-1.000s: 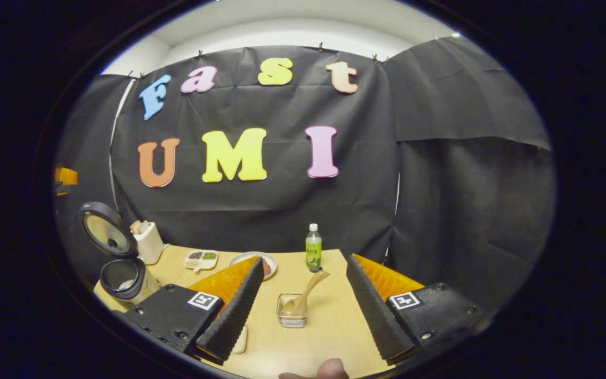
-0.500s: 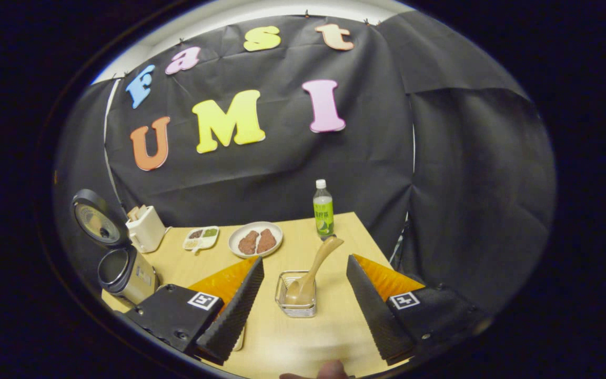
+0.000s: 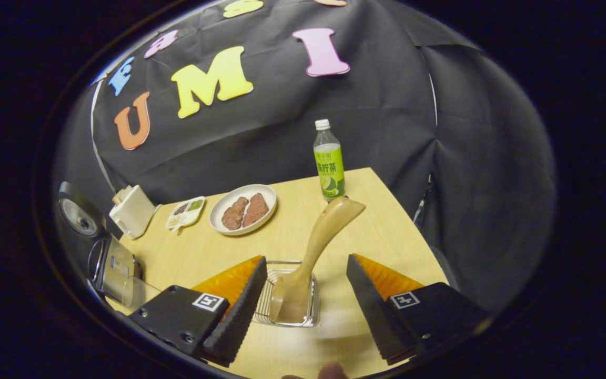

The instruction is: Close the left gripper, press the button to open the rice cooker; take a wooden spoon from the chopstick holder with the right hand, scoop a spoonful of rice and pour it into the rice cooker, then put the wooden spoon back into the chopstick holder.

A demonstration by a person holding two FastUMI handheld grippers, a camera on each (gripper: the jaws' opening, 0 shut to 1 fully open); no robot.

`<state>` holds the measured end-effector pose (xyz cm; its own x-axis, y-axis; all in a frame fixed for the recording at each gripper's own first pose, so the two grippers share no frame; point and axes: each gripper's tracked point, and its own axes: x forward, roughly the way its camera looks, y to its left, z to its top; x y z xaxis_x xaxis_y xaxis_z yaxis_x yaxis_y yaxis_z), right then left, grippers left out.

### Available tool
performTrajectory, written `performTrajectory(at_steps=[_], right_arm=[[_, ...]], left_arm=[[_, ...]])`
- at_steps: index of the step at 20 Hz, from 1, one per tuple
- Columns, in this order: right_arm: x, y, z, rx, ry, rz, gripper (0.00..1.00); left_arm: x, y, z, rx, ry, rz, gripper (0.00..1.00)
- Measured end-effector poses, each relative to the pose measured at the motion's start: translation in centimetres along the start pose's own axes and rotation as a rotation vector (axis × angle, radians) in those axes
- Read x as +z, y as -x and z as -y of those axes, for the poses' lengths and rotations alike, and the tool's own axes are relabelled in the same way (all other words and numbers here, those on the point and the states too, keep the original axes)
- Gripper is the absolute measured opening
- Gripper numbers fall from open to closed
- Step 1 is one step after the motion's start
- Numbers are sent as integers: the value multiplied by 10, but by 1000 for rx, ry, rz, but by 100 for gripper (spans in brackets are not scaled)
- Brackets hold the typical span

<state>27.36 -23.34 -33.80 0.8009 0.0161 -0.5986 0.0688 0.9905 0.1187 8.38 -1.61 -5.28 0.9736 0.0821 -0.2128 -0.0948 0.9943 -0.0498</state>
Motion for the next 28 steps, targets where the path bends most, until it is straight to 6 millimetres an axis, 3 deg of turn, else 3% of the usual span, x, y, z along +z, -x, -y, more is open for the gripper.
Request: performTrajectory(at_steps=[2,5,6,7,8,9,11,15,22,25,28], right_arm=[[-2,-15,1,6,-26,-27,97],[-5,-29,0,18,-94,-51,79],[-5,-30,0,17,-110,-56,78],[-5,-28,0,19,-118,-55,58],[-3,-22,-2,25,-126,-53,50],[-3,-21,-7,34,-133,-54,35],[-4,-16,-9,33,-135,-57,20],[8,6,-17,40,-138,-18,9],[55,63,-39,-27,-33,119,8],[68,101,-67,-37,-2,164,8],[67,138,-115,-18,6,187,8]], left_arm=[[-3,0,-9,34,-3,-13,95],[-11,0,-11,53,-20,-38,95],[-13,0,-11,53,-18,-46,95],[-15,-1,-11,50,-10,-51,95],[-16,-2,-10,49,-2,-57,95],[-19,-4,-11,49,7,-62,95],[-20,-5,-11,44,21,-65,95],[-17,-3,-11,21,20,-56,95],[-11,9,-17,-51,15,-17,95],[-5,15,-25,-79,16,10,95],[-3,22,-30,-129,6,35,95]])
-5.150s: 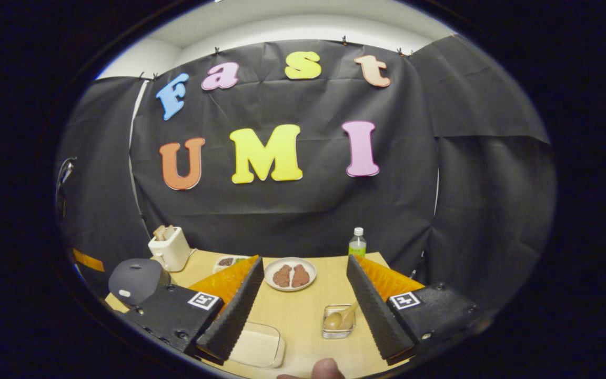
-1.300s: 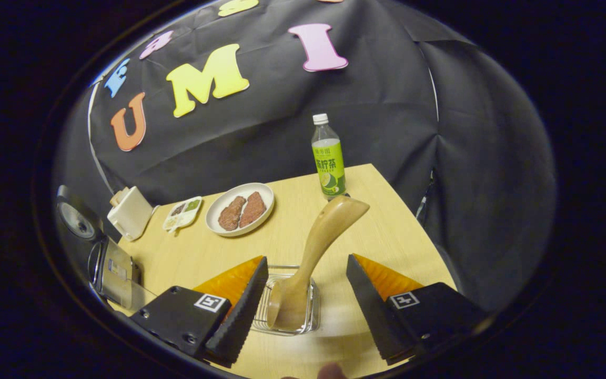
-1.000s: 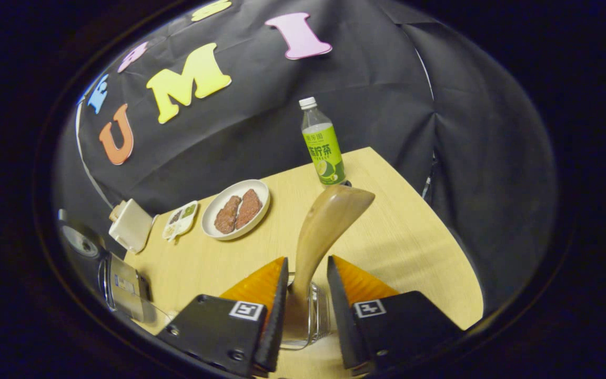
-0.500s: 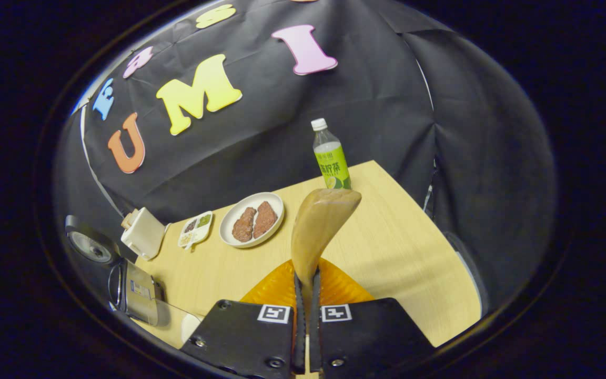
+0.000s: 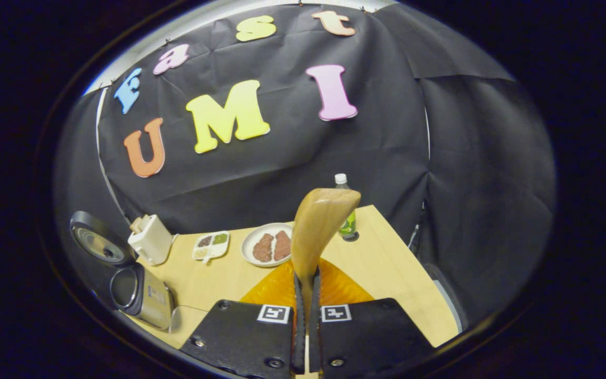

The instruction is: Close the left gripper, press the button to open the rice cooker; take a wooden spoon from the chopstick holder with the right hand, scoop a spoonful of rice and pour it into the rice cooker, then put the wooden spoon back into the chopstick holder.

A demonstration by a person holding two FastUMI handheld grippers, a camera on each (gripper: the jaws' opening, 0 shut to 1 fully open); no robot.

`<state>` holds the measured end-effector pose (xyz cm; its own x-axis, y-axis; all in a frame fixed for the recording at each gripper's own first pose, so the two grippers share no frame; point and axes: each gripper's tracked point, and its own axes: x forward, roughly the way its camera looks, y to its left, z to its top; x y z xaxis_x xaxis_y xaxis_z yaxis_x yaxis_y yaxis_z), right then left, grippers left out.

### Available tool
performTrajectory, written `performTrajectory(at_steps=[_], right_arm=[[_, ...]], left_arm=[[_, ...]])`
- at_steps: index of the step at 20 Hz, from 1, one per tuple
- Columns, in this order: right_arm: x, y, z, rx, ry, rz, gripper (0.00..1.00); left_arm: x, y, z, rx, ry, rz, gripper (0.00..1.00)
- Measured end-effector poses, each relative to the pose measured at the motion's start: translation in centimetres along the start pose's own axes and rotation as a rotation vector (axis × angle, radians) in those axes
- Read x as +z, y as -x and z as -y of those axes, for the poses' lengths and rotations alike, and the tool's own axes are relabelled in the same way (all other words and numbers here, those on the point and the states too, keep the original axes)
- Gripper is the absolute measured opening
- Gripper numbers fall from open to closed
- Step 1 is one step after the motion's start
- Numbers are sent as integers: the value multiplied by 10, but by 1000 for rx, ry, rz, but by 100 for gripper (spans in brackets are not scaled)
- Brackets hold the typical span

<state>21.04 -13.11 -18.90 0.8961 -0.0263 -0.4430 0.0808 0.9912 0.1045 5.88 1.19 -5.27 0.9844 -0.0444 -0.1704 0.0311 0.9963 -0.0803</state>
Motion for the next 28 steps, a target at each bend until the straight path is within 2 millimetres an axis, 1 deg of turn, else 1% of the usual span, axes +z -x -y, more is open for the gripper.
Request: performTrajectory(at_steps=[1,3,5,7,9,13,16,18,19,21,23,25,28], right_arm=[[-2,12,-18,11,2,5,8],[-9,25,-45,21,11,16,8],[-29,31,-71,25,34,7,8],[-49,31,-87,9,80,3,8],[-74,27,-102,-3,129,-4,8],[-129,7,-115,-31,233,-53,8],[-158,-9,-113,-99,335,-58,8],[-175,-16,-116,-130,390,-61,8],[-185,-20,-120,-129,397,-69,8],[-207,-25,-135,-94,343,-101,8],[-209,-28,-145,-88,330,-91,8],[-215,-27,-161,-57,292,-99,8],[-222,-25,-180,5,194,-124,8]], left_arm=[[-2,1,-2,-19,-3,1,95],[-3,4,-10,-49,-8,4,95],[-2,9,-22,-65,-16,4,95],[-3,13,-35,-74,-17,-4,95],[-8,18,-50,-74,-18,-17,95],[-18,27,-79,-53,-32,-49,95],[-25,34,-98,-30,-46,-71,95],[-33,39,-107,-16,-56,-88,95],[-36,41,-111,-10,-56,-96,95],[-38,45,-119,0,-54,-104,95],[-38,45,-129,21,-51,-111,95],[-37,47,-137,36,-33,-112,95],[-39,46,-142,57,-7,-117,95]])
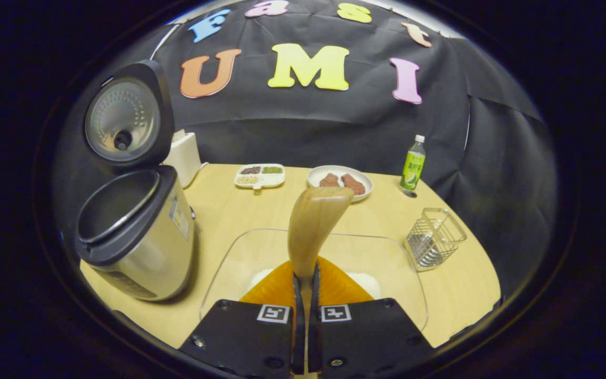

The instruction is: Close the left gripper, press the button to open the rice cooker; take a wooden spoon from the chopstick holder with the right hand, scoop a spoonful of rice and pour it into the rice cooker, then put the wooden spoon back into the chopstick holder.

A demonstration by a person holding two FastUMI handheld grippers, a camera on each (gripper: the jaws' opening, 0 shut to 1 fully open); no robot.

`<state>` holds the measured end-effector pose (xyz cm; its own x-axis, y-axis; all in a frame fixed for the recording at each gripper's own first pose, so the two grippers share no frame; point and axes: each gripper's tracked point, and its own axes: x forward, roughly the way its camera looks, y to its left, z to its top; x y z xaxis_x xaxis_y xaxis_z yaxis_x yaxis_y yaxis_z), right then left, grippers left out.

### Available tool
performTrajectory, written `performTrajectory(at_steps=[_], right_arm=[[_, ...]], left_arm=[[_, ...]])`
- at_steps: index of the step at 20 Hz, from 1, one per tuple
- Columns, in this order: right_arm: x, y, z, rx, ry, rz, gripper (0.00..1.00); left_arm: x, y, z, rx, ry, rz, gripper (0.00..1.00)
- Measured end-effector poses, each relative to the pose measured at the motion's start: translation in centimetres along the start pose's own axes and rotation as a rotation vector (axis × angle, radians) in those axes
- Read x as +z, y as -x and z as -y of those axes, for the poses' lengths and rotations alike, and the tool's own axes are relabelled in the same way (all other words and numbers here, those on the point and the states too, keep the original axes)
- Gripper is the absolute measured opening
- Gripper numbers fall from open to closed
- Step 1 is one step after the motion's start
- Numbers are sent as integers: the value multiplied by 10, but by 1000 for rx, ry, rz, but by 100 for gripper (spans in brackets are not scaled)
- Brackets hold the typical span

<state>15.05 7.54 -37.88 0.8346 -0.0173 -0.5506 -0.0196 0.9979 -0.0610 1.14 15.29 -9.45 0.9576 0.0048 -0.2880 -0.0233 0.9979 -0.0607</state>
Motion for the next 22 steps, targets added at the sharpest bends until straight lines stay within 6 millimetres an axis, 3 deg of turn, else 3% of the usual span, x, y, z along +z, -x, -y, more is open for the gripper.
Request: performTrajectory(at_steps=[8,16,22], right_arm=[[1,1,-10,172,-458,-105,8],[17,7,41,224,-656,-97,8],[44,24,102,254,-813,-60,8]], left_arm=[[0,0,16,2,-10,-11,95],[1,-3,63,-28,-11,-13,95],[3,-6,111,-72,-19,-18,95]])
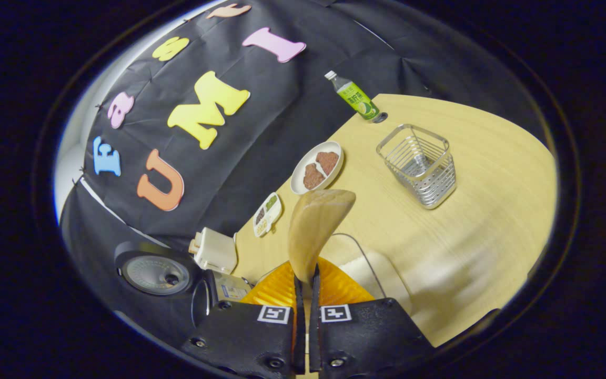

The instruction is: Close the left gripper, press the button to open the rice cooker; take a wooden spoon from the chopstick holder with the right hand, scoop a spoonful of rice and pour it into the rice cooker, then put the wooden spoon back into the chopstick holder.

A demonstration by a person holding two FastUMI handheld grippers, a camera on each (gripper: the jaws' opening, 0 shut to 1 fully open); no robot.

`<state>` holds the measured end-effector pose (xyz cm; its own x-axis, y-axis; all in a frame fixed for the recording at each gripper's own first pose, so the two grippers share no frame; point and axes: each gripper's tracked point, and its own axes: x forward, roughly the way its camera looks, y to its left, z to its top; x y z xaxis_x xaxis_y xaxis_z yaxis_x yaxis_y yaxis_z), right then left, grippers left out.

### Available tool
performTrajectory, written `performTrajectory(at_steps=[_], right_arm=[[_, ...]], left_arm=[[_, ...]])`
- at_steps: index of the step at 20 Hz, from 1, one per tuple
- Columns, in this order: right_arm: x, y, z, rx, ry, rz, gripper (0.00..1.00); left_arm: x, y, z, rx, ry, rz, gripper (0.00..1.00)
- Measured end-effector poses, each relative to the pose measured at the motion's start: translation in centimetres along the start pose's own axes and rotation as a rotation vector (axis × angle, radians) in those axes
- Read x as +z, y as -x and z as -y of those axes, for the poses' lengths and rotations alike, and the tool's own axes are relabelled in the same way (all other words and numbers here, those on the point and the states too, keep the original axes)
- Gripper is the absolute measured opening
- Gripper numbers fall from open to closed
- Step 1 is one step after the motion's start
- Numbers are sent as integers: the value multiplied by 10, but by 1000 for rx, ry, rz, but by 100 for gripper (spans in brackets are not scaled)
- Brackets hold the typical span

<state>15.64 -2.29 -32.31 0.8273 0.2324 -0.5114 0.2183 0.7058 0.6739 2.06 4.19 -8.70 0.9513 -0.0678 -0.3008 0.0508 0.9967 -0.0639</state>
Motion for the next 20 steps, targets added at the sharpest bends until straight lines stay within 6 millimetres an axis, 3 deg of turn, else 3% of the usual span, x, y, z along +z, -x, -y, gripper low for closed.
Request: performTrajectory(at_steps=[3,5,8,10,15,20], right_arm=[[30,16,-5,33,-49,18,8],[48,24,-19,68,-64,35,8],[63,32,-52,119,-52,29,8],[65,32,-85,174,-56,7,7],[35,13,-186,327,-66,-122,7],[-29,-14,-275,419,75,-222,8]], left_arm=[[7,-3,17,-7,12,12,95],[11,-7,26,-3,20,24,95],[12,-6,33,6,30,28,95],[14,-2,34,9,46,35,95],[13,17,7,107,50,63,95],[13,43,-26,211,70,86,95]])
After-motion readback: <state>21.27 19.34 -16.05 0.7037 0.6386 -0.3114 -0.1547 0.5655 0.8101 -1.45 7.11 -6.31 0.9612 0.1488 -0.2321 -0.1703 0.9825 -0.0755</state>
